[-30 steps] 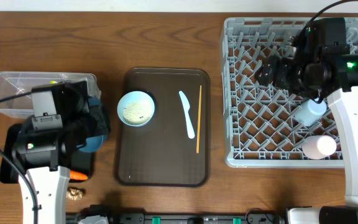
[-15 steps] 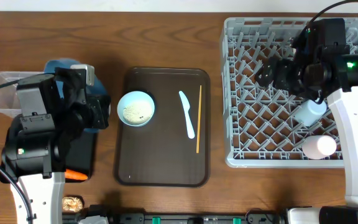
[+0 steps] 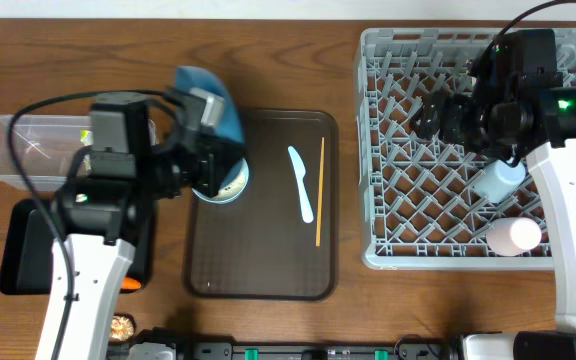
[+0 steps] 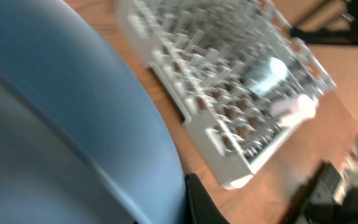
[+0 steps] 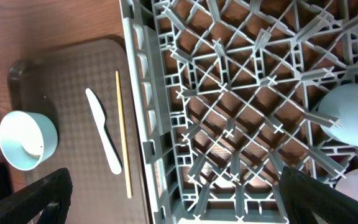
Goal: Sort waste into correct bins and load items into the dishwasher rack
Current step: 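Carry the blue plate with the left gripper toward the dish rack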
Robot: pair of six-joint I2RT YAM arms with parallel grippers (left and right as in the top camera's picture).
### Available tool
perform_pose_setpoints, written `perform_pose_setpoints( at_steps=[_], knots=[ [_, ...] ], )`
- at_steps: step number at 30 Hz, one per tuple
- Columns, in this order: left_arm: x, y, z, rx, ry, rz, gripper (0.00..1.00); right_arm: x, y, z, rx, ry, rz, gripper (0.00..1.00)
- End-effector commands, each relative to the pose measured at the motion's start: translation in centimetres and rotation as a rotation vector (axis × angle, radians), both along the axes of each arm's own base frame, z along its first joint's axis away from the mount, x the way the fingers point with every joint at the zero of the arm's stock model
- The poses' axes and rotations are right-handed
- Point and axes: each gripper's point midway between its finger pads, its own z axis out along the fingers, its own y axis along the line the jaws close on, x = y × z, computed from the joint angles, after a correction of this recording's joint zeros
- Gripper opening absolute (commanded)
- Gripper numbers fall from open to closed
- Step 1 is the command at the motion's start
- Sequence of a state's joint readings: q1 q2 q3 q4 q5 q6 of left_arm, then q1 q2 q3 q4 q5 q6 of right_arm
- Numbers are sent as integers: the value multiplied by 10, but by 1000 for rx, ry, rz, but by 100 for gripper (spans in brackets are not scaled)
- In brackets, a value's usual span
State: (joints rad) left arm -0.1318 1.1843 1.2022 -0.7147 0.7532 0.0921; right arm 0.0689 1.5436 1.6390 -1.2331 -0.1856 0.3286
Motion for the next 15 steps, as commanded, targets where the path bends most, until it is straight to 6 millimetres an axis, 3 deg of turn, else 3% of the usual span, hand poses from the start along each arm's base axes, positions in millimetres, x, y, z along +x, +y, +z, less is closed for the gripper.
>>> perform_pose_setpoints(
  at_steps=[1,4,8,11,15],
  knots=[
    [-5,-24,14,-10,-77,-113,6,2,-9,-1,-27,-5,-12,99],
    [-6,-38,26,-63,-122,-178,6,4,-25,0,-70,-14,-55,99],
    [-7,-62,70,-260,-239,-330,6,5,-56,9,-70,-39,-180,99],
    [3,-75,89,-349,-279,-376,6,1,-74,18,-27,-58,-254,99],
    [15,-114,108,-476,-327,-470,6,-9,-96,23,-15,-56,-322,99]
  ],
)
